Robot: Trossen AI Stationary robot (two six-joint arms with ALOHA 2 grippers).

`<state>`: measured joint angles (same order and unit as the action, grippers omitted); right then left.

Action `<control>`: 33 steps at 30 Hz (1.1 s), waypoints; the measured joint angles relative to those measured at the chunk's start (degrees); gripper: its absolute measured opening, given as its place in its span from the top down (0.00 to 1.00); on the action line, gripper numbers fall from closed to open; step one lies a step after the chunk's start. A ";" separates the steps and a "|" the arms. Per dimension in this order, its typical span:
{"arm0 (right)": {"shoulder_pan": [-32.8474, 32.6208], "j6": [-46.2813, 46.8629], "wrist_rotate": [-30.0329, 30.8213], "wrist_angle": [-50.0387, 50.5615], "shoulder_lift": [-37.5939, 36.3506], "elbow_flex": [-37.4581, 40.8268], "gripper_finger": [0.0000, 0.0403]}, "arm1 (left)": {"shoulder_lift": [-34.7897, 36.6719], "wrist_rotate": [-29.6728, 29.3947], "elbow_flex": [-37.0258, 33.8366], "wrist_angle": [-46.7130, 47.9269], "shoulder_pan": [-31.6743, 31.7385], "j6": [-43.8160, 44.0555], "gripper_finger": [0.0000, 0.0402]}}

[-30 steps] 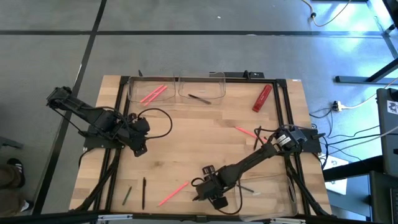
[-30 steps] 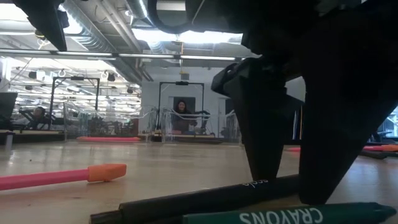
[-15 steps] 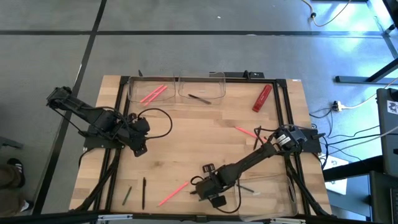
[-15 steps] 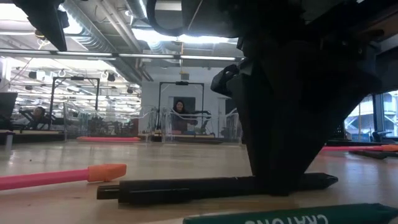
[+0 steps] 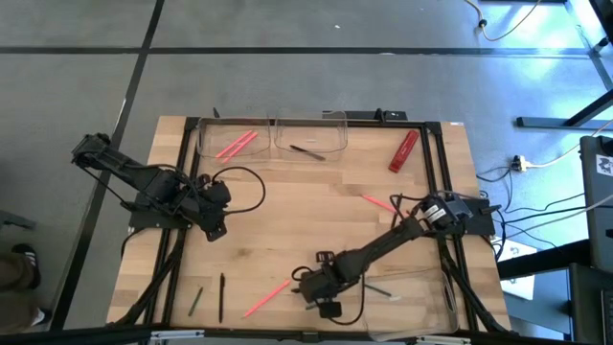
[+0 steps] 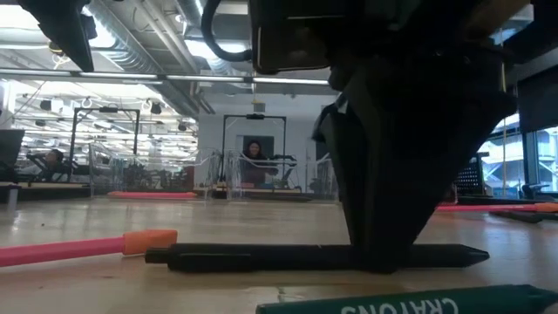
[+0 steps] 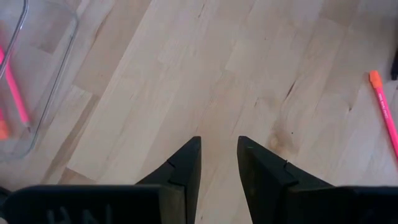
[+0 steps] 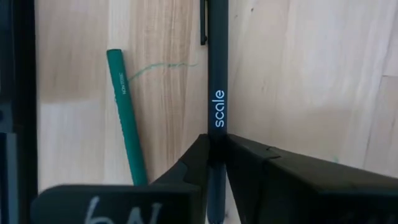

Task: Sort crayons/erasers/pens/pencils in bins
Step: Put the black pen into the top right transparent bin

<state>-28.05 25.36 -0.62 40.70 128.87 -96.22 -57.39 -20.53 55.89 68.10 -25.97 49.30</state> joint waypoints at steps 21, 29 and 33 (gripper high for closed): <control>9.51 -3.78 -3.96 12.74 0.35 -10.90 0.88 | 0.01 0.00 0.00 0.02 0.01 -0.39 0.76; 15.86 -10.58 -4.00 21.61 0.23 -20.62 0.88 | 0.02 0.00 -0.01 0.01 0.01 -0.37 0.76; 19.86 -14.89 -3.98 27.13 0.22 -26.14 0.88 | 0.00 0.00 -0.01 0.01 0.01 -0.13 0.76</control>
<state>-8.18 10.48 -4.60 67.84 129.10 -122.36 -57.38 -20.53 55.88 68.12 -25.96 49.17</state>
